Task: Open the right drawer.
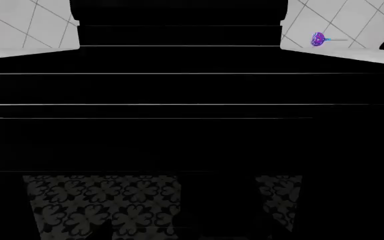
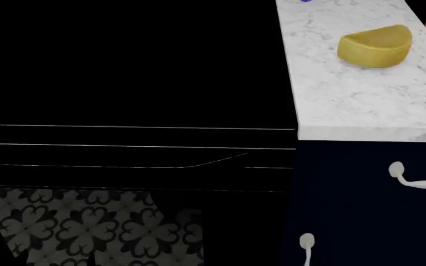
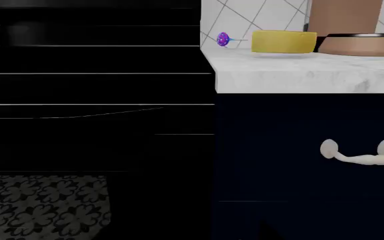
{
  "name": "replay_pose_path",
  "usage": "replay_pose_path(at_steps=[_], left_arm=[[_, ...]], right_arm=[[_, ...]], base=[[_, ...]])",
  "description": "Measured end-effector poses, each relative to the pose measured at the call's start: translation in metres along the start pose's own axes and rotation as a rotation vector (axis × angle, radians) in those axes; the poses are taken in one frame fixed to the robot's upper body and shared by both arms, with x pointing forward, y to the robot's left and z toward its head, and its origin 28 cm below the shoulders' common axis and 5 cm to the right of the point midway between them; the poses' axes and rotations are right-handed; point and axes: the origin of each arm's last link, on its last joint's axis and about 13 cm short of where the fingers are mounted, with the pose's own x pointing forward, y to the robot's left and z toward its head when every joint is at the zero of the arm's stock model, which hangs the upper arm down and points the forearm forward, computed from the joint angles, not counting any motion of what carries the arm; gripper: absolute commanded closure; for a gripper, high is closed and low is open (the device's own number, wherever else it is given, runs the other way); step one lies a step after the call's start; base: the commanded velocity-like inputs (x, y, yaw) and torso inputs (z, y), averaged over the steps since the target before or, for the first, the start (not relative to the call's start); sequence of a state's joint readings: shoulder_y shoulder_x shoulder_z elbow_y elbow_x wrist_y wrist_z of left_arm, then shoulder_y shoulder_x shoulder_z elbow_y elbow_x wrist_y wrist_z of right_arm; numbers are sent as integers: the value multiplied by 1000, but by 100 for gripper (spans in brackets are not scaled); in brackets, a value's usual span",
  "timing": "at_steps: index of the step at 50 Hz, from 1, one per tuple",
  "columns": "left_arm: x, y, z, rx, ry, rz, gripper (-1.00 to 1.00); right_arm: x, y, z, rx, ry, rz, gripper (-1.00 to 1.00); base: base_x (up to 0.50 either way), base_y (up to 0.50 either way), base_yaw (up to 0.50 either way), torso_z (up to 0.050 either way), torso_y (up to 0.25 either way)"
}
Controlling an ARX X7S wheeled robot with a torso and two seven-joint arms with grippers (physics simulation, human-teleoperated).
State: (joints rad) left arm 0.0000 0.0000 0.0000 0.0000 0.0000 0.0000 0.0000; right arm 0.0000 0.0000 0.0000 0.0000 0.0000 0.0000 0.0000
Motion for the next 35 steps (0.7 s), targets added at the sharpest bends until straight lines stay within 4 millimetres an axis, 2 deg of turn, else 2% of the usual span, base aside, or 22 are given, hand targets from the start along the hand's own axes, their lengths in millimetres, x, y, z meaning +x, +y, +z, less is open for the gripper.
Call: replay_pose_path(at_steps=[35], left_arm=[[0,1,0,-2,14,13,-100]], right_arm=[[-2,1,2,13,-9,9,-100]], base=[[0,0,0,0,0]])
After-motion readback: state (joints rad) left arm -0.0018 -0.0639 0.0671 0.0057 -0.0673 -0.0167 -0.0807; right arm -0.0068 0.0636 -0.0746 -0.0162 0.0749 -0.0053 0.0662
